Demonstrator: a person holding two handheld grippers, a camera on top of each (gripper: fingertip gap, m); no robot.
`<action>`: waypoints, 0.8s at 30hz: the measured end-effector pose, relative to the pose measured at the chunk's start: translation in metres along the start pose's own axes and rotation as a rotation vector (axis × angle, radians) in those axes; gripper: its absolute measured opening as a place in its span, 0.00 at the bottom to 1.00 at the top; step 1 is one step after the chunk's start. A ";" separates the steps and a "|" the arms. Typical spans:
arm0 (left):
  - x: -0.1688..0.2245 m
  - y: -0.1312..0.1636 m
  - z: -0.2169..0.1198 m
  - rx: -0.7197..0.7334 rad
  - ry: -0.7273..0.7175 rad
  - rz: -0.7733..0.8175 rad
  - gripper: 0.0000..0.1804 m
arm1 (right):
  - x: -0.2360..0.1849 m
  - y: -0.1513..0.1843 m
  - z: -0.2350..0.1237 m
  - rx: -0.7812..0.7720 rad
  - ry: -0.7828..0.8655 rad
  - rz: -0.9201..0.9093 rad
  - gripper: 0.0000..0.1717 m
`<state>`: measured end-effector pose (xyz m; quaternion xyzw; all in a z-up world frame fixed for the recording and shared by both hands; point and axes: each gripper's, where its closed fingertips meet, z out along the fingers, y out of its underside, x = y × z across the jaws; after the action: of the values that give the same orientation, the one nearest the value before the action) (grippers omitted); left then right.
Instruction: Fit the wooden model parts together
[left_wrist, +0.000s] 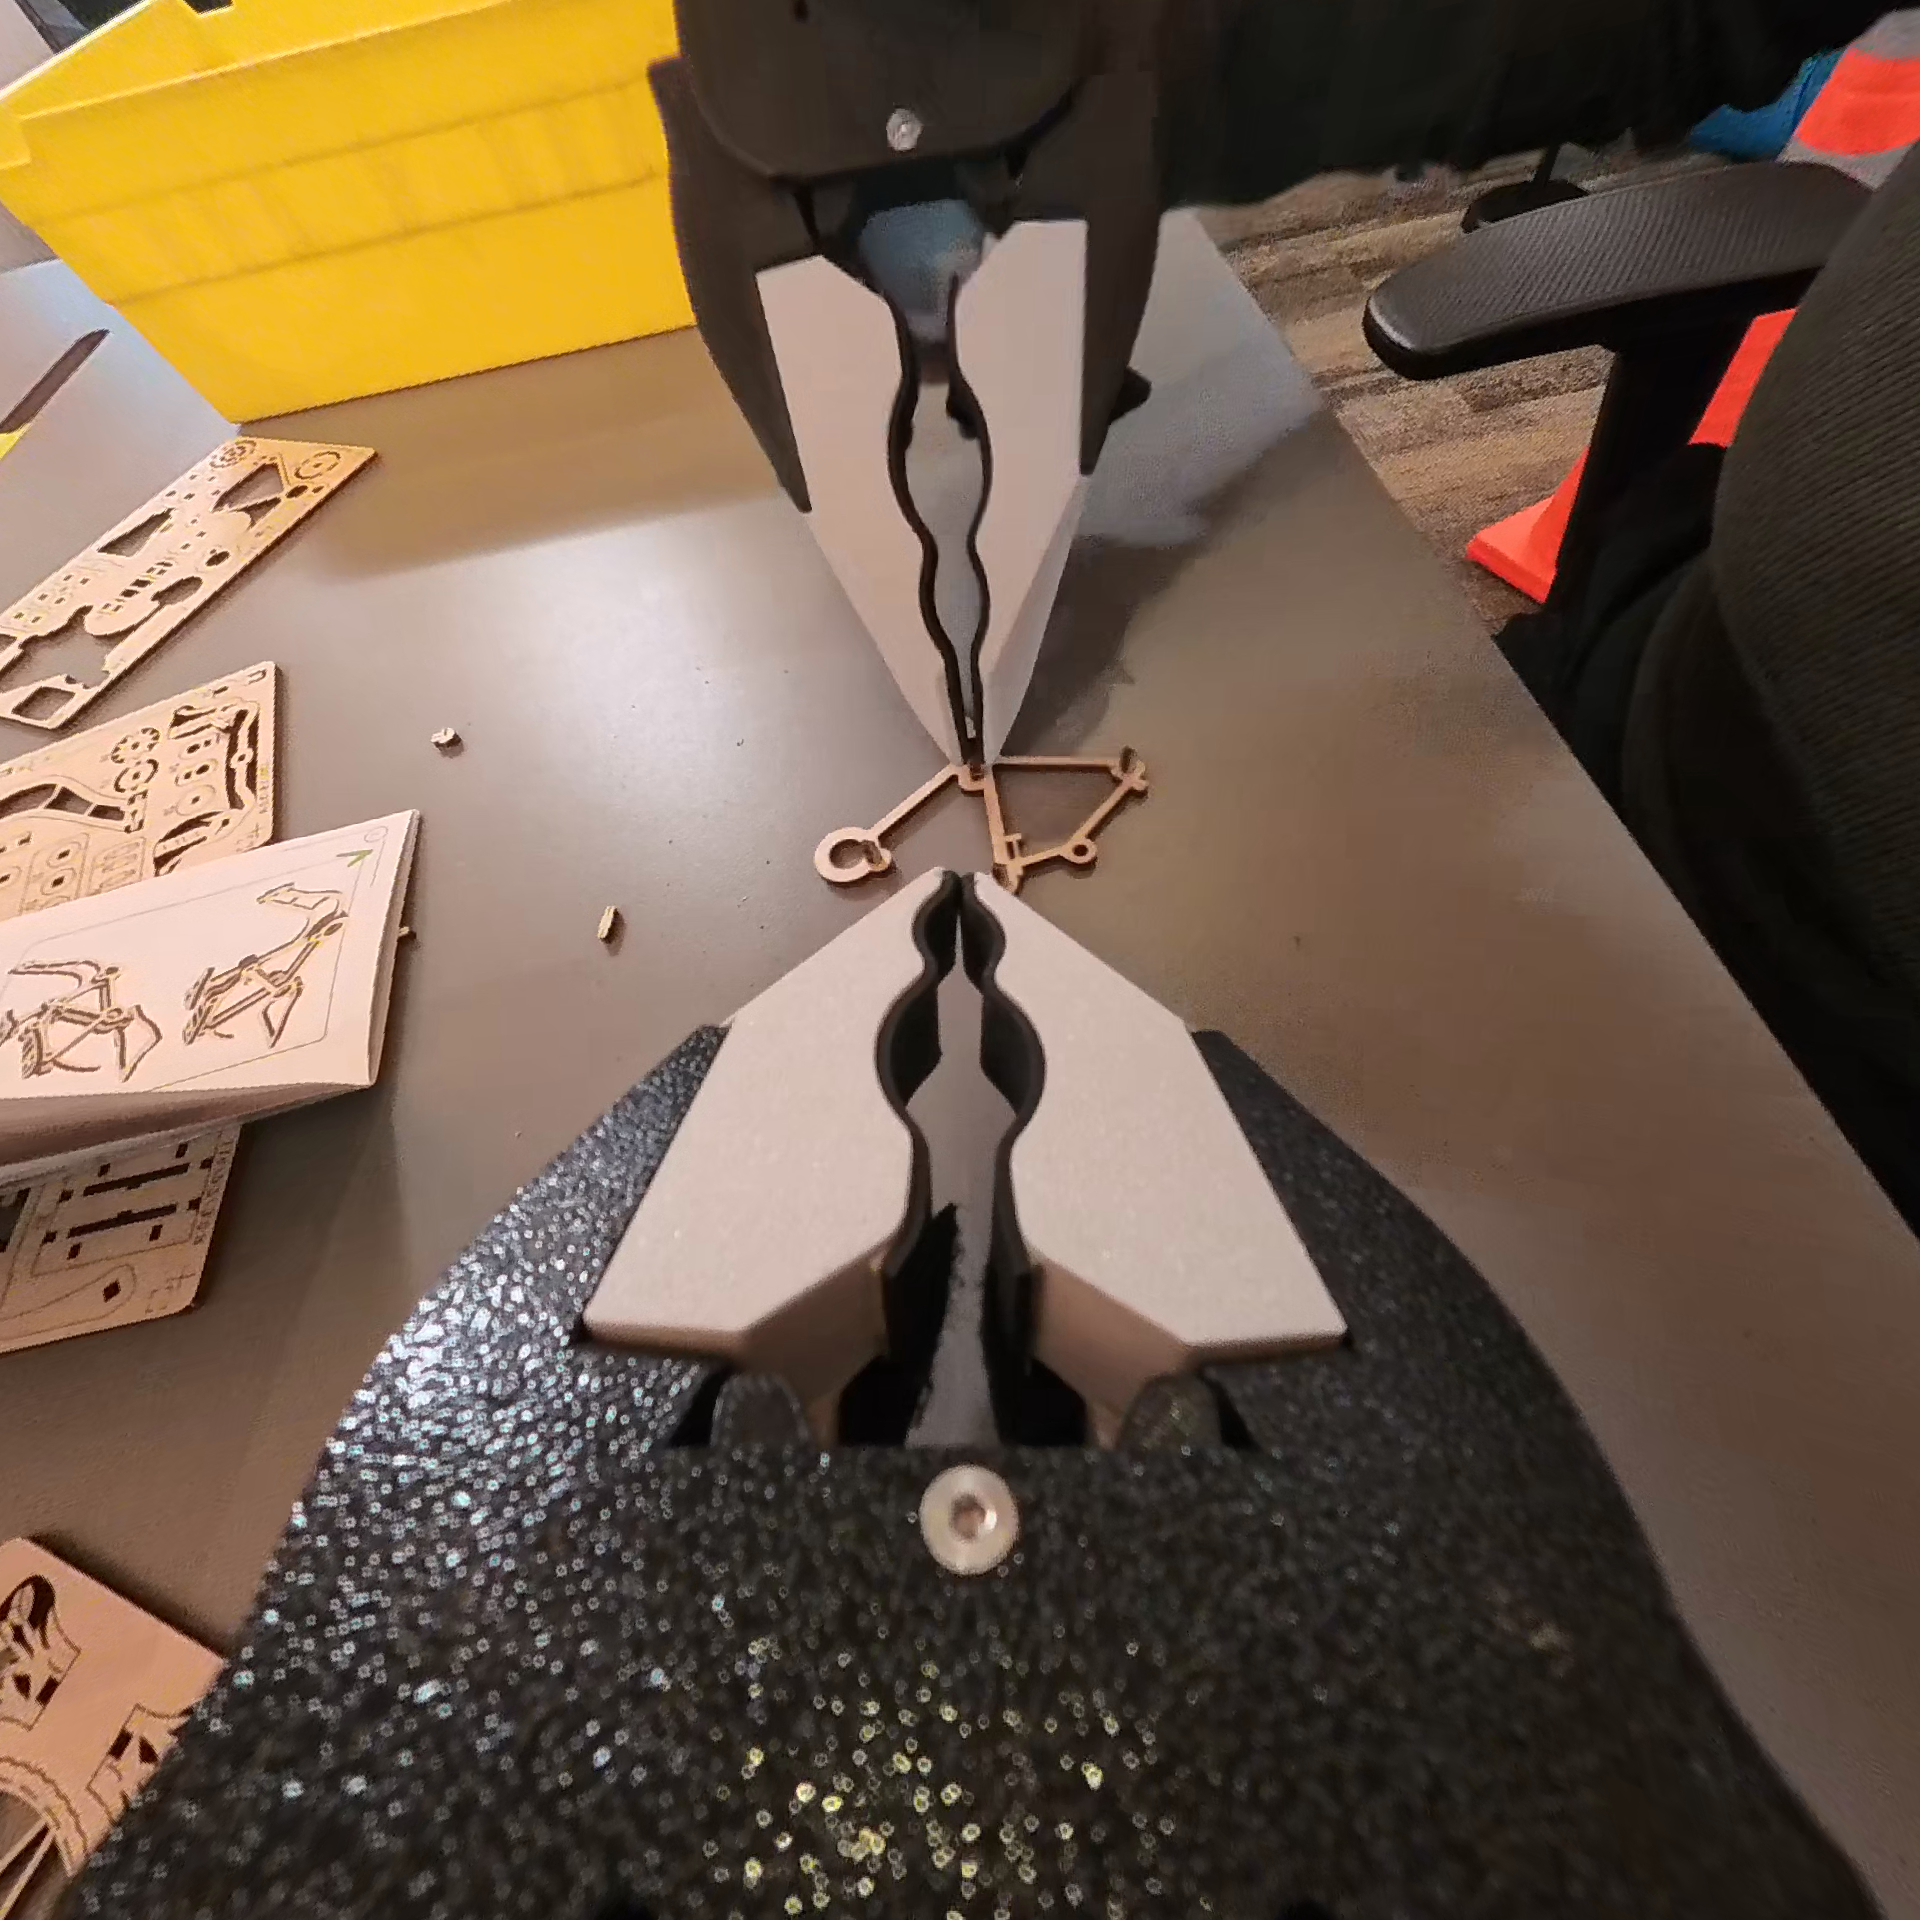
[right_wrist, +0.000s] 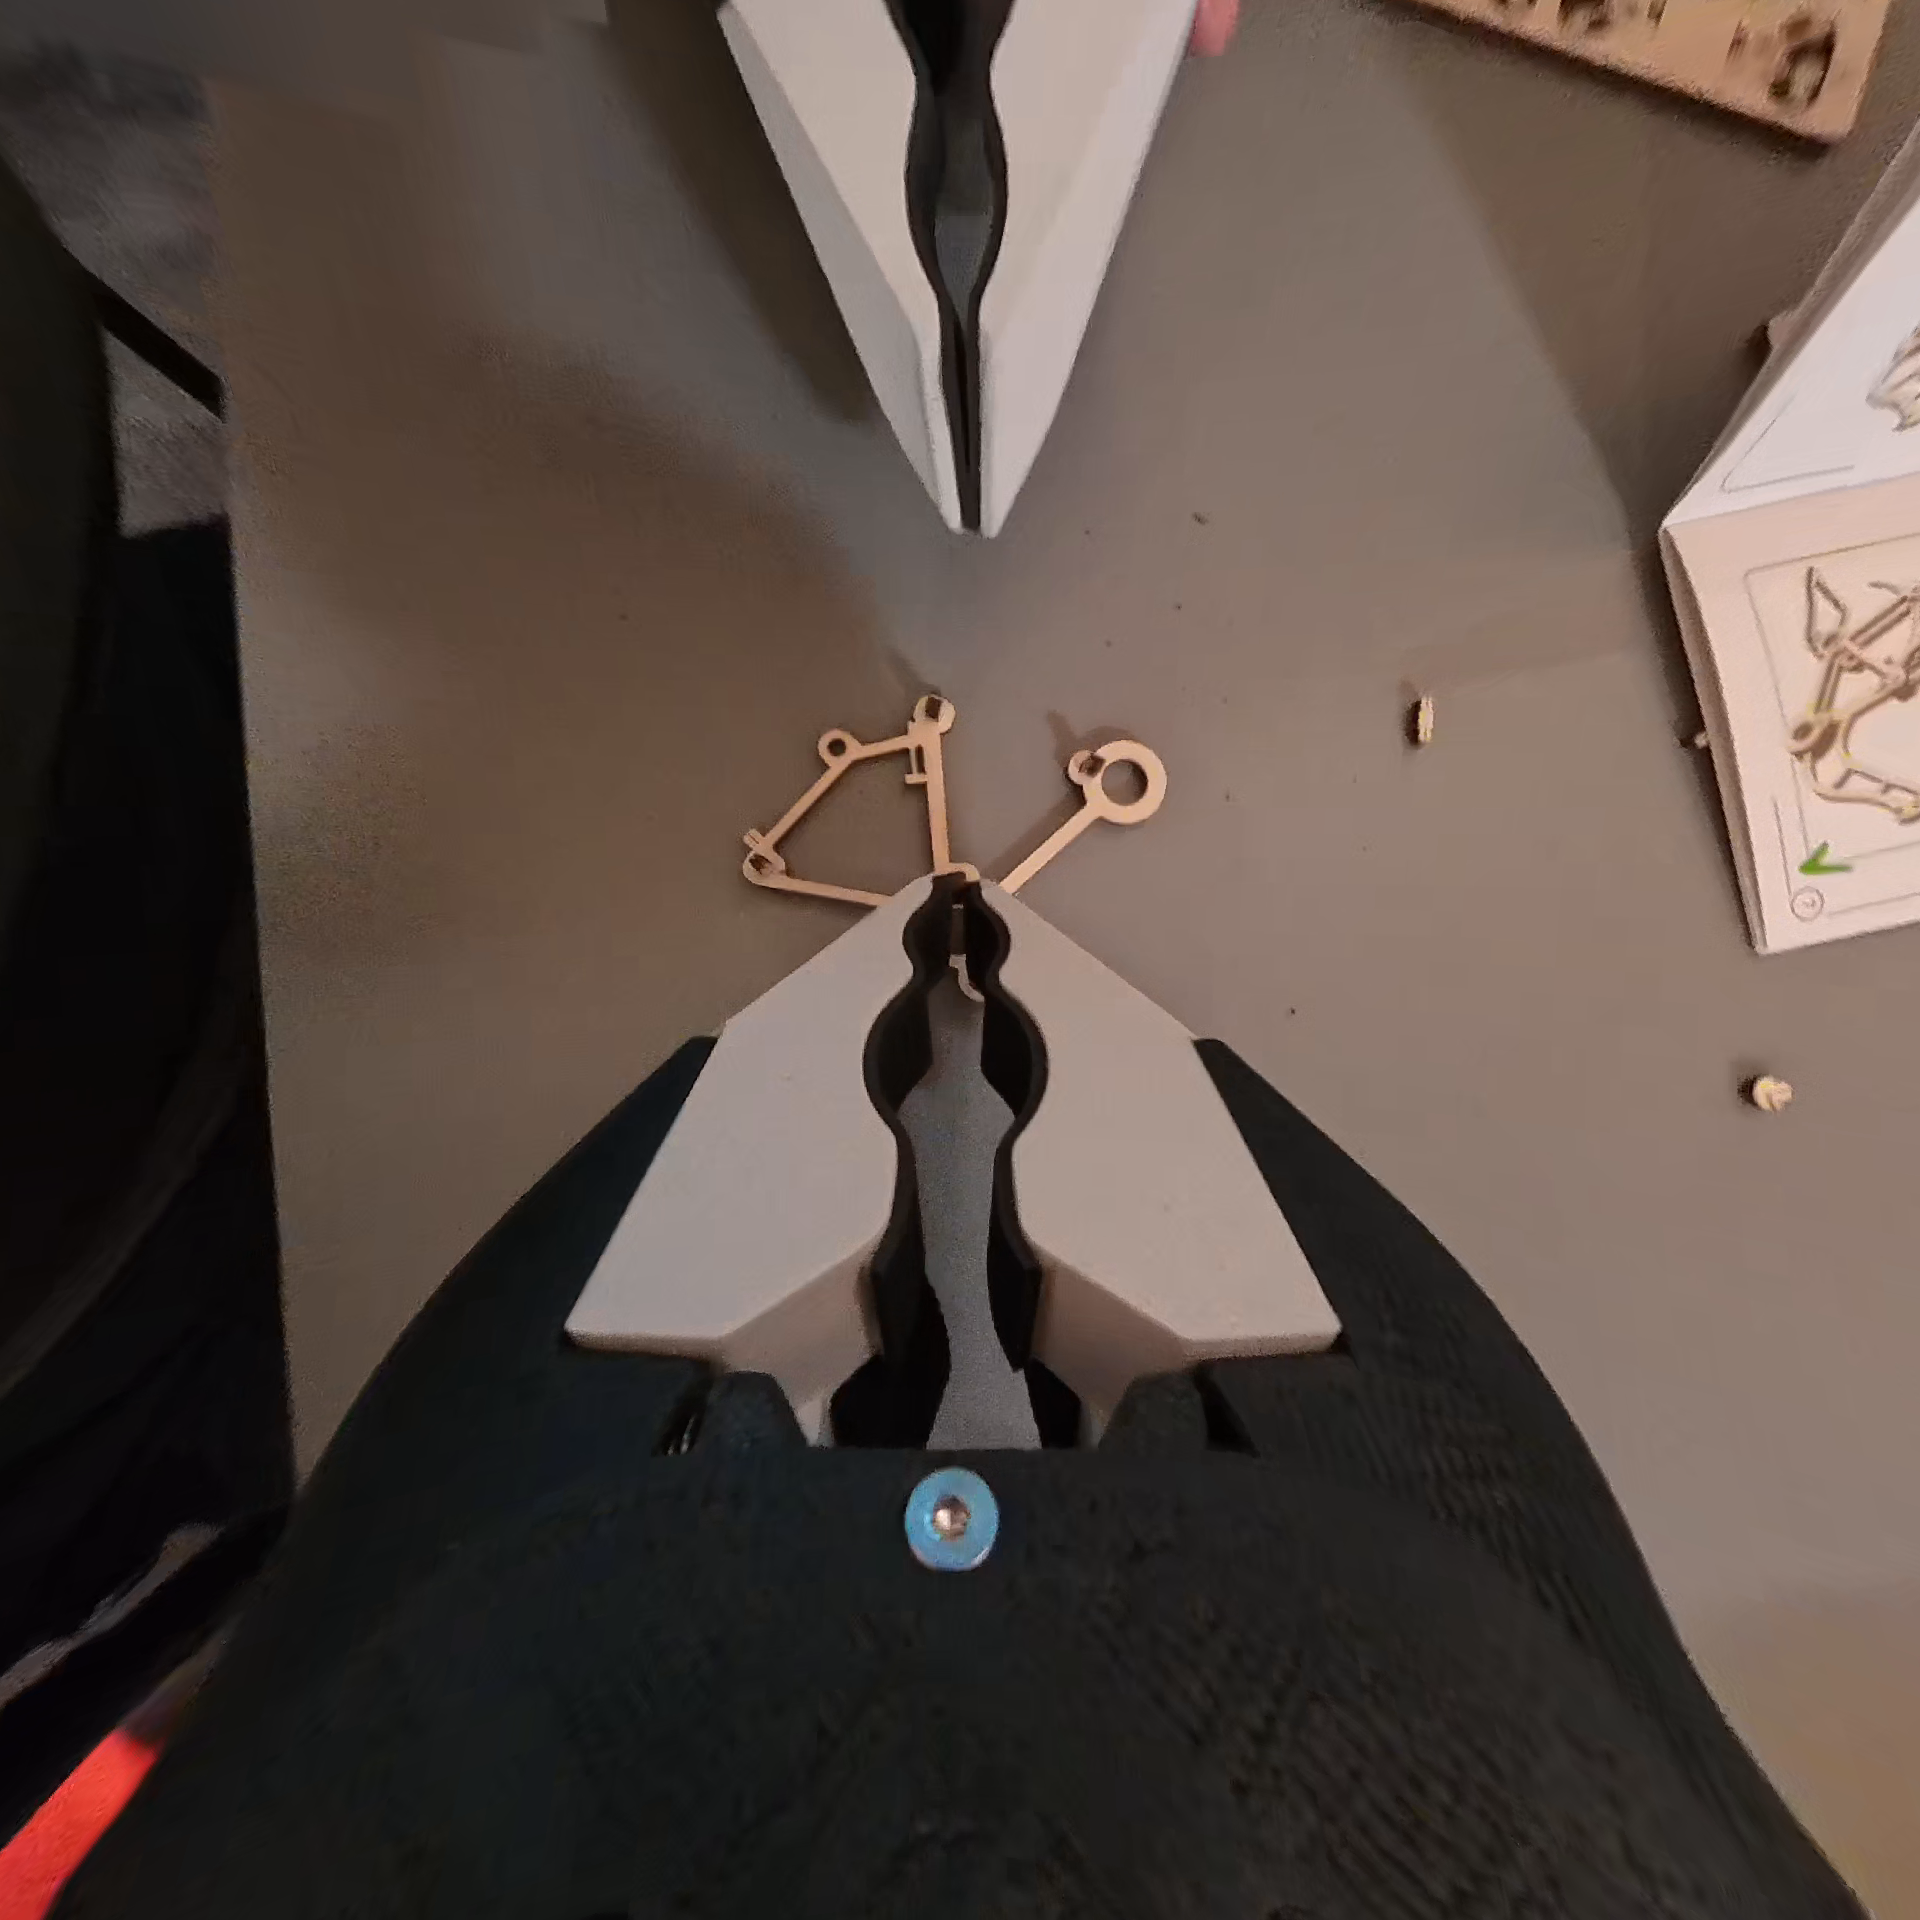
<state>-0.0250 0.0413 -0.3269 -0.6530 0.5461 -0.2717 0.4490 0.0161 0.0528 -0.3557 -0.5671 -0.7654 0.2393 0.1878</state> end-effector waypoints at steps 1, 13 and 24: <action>0.000 0.000 0.000 0.000 0.000 0.000 0.00 | 0.000 0.001 0.000 -0.059 0.013 0.012 0.00; 0.000 0.000 0.000 -0.005 -0.002 0.009 0.00 | 0.000 0.005 0.000 -0.523 0.065 -0.097 0.00; 0.001 0.000 0.000 -0.006 -0.002 0.015 0.00 | 0.008 0.004 0.001 -0.529 0.072 -0.104 0.00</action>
<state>-0.0246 0.0404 -0.3275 -0.6505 0.5512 -0.2661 0.4497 0.0168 0.0613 -0.3589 -0.5646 -0.8222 0.0009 0.0725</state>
